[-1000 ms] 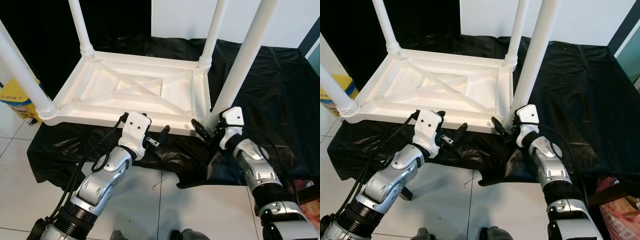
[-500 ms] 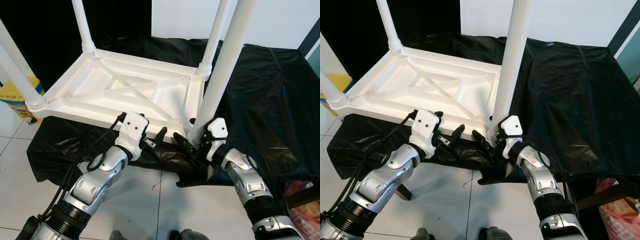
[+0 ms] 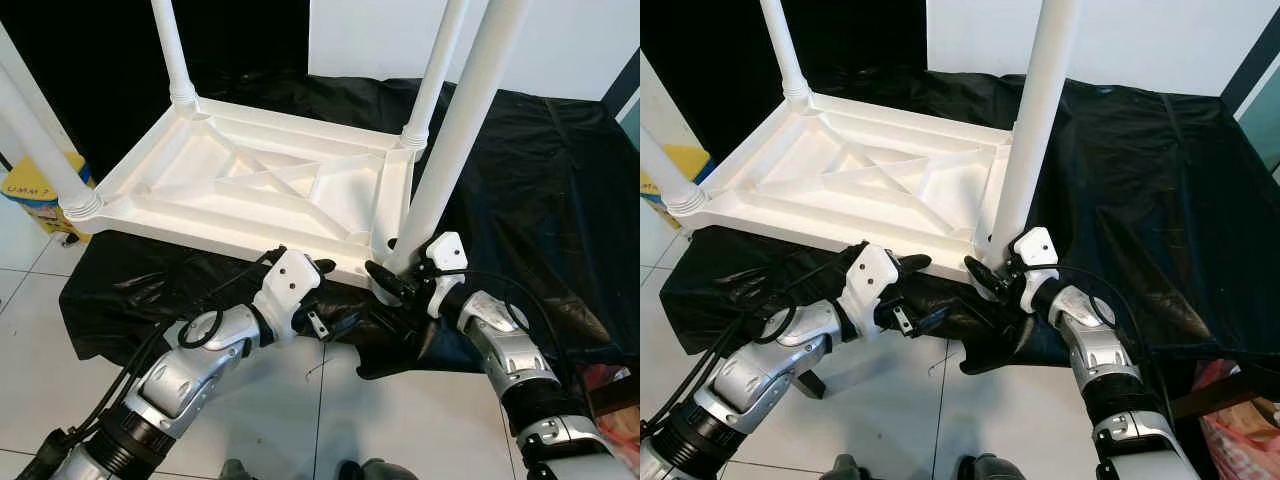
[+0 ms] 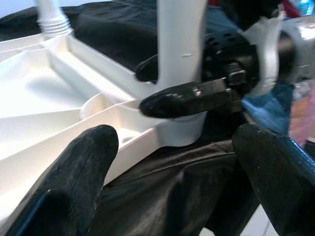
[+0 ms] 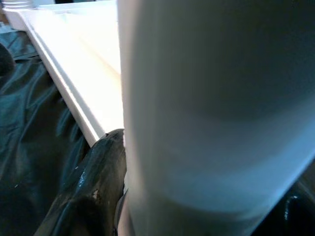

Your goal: Building children table

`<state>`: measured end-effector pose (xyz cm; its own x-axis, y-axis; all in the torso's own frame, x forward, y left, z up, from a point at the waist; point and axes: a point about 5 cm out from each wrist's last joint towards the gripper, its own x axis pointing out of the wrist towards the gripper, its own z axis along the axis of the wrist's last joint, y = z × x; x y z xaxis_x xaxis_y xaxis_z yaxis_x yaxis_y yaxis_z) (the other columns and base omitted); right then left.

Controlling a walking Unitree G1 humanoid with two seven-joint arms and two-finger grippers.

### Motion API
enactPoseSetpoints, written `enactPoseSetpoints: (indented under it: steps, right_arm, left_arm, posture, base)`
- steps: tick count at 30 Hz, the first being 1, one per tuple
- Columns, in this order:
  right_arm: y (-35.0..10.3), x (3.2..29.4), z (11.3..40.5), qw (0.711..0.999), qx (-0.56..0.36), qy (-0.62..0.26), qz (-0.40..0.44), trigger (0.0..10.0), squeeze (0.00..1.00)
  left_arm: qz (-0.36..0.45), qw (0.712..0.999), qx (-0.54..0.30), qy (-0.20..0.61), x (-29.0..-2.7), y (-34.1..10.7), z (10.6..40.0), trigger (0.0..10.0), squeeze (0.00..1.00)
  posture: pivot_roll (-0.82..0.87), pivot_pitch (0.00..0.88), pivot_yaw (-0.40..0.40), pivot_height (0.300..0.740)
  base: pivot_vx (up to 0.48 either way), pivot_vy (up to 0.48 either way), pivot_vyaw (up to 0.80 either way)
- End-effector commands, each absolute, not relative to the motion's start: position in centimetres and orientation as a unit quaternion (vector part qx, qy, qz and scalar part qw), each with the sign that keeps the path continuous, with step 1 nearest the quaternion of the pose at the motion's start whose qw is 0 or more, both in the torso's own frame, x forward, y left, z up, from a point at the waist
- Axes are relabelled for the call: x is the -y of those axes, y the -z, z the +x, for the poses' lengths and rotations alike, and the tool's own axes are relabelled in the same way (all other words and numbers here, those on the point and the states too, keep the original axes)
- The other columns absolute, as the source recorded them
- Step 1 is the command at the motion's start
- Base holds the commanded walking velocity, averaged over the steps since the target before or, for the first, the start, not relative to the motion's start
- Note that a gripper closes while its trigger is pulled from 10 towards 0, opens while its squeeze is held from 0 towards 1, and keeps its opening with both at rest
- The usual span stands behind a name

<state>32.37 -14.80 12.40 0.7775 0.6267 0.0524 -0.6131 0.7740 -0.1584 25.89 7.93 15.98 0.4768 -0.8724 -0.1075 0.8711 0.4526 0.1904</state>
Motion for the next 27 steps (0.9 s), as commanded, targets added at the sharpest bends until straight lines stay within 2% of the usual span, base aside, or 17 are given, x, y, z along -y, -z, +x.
enactPoseSetpoints:
  steps: [1,10,11,12,13,15,16,17,18,20,27]
  right_arm:
    - [-12.4,15.3,32.4,0.951,0.047,-0.302,-0.048,0.0,0.00]
    - [-12.1,15.0,31.9,0.968,0.048,-0.246,0.002,0.0,0.00]
    - [-12.0,14.8,31.7,0.975,0.050,-0.215,0.010,2.9,0.00]
    - [-12.0,14.8,31.7,0.975,0.050,-0.215,0.010,2.9,0.00]
    - [-11.9,14.5,31.5,0.983,0.050,-0.174,0.020,1.6,0.00]
    - [-11.9,14.5,31.5,0.983,0.050,-0.174,0.020,1.6,0.00]
    - [-11.7,14.2,31.2,0.991,0.045,-0.118,0.031,3.1,0.00]
    - [-11.4,13.6,30.9,0.997,0.039,-0.059,0.037,10.0,0.00]
    - [-11.4,13.6,30.9,0.997,0.039,-0.059,0.037,10.0,0.00]
    - [-11.2,12.9,30.6,0.999,0.034,0.008,0.041,10.0,0.00]
    - [-11.4,11.8,30.5,0.998,0.042,0.004,0.052,10.0,0.00]
  left_arm:
    - [0.112,0.851,0.002,0.513,-7.7,-15.8,25.5,10.0,0.00]
    - [0.112,0.852,0.005,0.511,-7.9,-15.9,25.6,10.0,0.00]
    - [0.112,0.852,0.005,0.511,-8.0,-15.9,25.7,10.0,0.00]
    - [0.112,0.852,0.005,0.511,-8.0,-15.9,25.7,10.0,0.00]
    - [0.112,0.853,0.005,0.510,-8.0,-16.0,25.7,10.0,0.00]
    - [0.112,0.853,0.005,0.510,-8.0,-16.0,25.7,10.0,0.00]
    - [0.111,0.854,0.005,0.508,-8.1,-16.1,25.8,10.0,0.00]
    - [0.110,0.857,0.006,0.504,-8.1,-16.1,26.0,10.0,0.00]
    - [0.110,0.857,0.006,0.504,-8.1,-16.1,26.0,10.0,0.00]
    - [0.111,0.859,0.008,0.499,-8.1,-16.1,26.1,10.0,0.00]
    - [0.109,0.866,0.015,0.488,-7.7,-16.2,26.2,10.0,0.00]
  posture:
    - [0.04,0.095,-0.093,0.740]
    - [0.04,0.103,-0.095,0.740]
    - [0.04,0.105,-0.094,0.740]
    - [0.04,0.105,-0.094,0.740]
    - [0.04,0.106,-0.093,0.740]
    - [0.04,0.106,-0.093,0.740]
    - [0.04,0.110,-0.093,0.740]
    - [0.03,0.111,-0.091,0.740]
    - [0.03,0.111,-0.091,0.740]
    - [0.03,0.113,-0.091,0.740]
    - [0.03,0.112,-0.082,0.740]
  base:
    - [0.000,0.000,0.00]
    - [0.000,0.000,0.00]
    - [0.000,0.000,0.00]
    - [0.000,0.000,0.00]
    - [0.000,0.000,0.00]
    - [0.000,0.000,0.00]
    - [0.000,0.000,0.00]
    - [0.000,0.000,0.00]
    - [0.000,0.000,0.00]
    - [0.000,0.000,0.00]
    - [0.000,0.000,0.00]
